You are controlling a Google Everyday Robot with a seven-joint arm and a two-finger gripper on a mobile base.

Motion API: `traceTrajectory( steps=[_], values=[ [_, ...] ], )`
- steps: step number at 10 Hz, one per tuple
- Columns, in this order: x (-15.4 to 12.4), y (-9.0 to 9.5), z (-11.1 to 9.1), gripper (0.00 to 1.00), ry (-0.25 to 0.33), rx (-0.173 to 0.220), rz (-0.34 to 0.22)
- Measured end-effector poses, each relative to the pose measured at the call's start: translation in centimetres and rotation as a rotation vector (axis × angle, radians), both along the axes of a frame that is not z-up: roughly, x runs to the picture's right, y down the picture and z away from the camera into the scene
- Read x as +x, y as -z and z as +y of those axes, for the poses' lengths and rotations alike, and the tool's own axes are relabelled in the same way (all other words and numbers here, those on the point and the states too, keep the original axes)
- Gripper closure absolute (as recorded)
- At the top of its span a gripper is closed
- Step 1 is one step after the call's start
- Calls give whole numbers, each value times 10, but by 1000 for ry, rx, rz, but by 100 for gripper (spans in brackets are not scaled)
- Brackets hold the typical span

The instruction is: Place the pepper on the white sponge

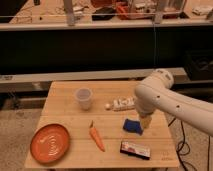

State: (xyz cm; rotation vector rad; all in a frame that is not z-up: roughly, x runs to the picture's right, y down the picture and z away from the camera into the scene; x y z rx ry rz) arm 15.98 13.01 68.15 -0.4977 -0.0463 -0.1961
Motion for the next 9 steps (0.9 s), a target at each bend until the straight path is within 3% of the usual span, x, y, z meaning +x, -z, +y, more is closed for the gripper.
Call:
traceTrajectory(
  steps=[9],
  values=[
    [-54,-24,24,20,229,31,-153]
  ],
)
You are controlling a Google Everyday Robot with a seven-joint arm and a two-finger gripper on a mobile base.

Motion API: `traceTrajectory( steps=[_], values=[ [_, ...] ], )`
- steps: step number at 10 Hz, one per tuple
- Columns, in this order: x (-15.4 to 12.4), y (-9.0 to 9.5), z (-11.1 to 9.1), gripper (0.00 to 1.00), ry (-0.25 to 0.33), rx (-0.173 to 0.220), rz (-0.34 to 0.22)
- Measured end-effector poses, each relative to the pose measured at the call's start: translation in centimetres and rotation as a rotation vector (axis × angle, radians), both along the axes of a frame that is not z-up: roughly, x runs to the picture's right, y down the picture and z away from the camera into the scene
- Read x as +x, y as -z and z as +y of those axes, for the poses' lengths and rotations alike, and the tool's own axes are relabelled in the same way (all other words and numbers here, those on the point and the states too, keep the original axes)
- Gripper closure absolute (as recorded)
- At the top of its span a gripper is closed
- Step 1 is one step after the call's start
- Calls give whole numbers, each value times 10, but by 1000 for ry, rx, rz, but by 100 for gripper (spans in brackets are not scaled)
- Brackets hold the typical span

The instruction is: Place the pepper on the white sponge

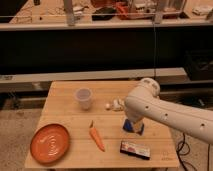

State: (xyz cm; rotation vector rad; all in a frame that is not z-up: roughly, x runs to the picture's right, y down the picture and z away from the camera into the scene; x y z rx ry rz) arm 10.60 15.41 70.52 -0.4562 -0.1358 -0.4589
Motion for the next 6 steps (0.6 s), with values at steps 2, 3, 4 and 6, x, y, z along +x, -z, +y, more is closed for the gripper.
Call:
traceTrajectory(
  steps=[2,3,4,6],
  values=[
    [-10,-6,7,20,33,2,-28],
    [-10,-4,8,20,54,3,-44],
    [-11,-3,9,20,72,4,-59],
    [-23,-5,14,20,96,4,-90]
  ],
)
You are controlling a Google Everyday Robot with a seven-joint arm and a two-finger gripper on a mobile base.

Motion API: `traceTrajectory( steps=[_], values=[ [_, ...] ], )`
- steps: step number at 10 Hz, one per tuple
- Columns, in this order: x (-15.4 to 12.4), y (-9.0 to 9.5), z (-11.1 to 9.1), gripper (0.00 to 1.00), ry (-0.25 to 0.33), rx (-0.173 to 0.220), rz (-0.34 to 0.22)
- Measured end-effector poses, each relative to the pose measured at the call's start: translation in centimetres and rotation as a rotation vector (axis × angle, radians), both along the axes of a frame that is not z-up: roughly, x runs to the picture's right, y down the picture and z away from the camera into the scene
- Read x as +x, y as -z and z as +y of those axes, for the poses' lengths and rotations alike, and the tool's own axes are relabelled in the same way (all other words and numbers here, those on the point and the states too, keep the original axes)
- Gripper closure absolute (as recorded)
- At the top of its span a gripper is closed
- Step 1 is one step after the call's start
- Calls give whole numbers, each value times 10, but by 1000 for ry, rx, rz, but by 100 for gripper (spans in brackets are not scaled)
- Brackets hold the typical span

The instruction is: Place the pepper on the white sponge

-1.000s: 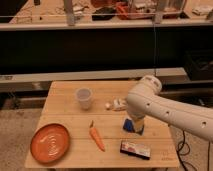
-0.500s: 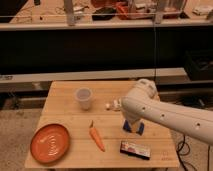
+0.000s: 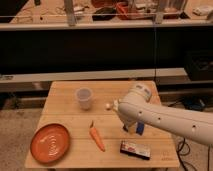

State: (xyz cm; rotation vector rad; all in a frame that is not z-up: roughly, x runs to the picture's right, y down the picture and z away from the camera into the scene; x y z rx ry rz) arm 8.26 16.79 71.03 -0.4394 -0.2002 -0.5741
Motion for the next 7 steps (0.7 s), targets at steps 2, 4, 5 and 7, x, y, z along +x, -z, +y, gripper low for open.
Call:
traceTrajectory(
  steps=[2,4,5,7],
  values=[
    [-8,-1,1,20,28,8,-32],
    [-10,-2,6,20,62,15,-65],
    [-17,-4,7,20,77,18,-81],
    [-26,-6,11,20,111,24,-109]
  ],
)
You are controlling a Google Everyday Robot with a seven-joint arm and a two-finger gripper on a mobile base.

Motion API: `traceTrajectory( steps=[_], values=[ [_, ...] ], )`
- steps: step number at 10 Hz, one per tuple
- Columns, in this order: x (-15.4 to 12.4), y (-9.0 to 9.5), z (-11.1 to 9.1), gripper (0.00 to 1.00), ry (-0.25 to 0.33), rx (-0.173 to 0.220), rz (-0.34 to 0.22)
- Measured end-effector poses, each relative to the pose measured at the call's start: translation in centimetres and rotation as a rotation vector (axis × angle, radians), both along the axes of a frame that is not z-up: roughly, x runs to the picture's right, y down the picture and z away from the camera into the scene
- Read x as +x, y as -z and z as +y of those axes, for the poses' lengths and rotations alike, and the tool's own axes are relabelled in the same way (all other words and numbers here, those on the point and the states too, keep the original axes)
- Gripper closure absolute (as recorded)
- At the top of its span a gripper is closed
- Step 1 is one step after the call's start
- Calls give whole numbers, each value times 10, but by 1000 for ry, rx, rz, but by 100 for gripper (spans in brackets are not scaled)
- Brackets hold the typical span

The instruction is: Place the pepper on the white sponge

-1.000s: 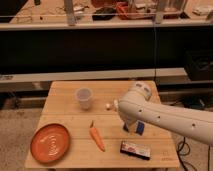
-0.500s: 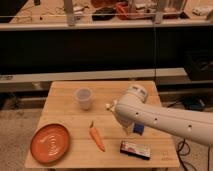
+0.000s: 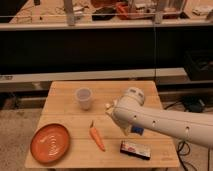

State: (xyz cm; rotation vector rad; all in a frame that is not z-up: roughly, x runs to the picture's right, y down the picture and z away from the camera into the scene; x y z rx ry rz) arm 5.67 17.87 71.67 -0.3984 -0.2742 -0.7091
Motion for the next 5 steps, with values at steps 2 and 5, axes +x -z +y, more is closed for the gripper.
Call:
traceTrajectory(
  steps=[2,5],
  values=[
    [-8,-4,5,20,39,5,-31],
    [-23,-9,11,20,105,12,-86]
  ],
)
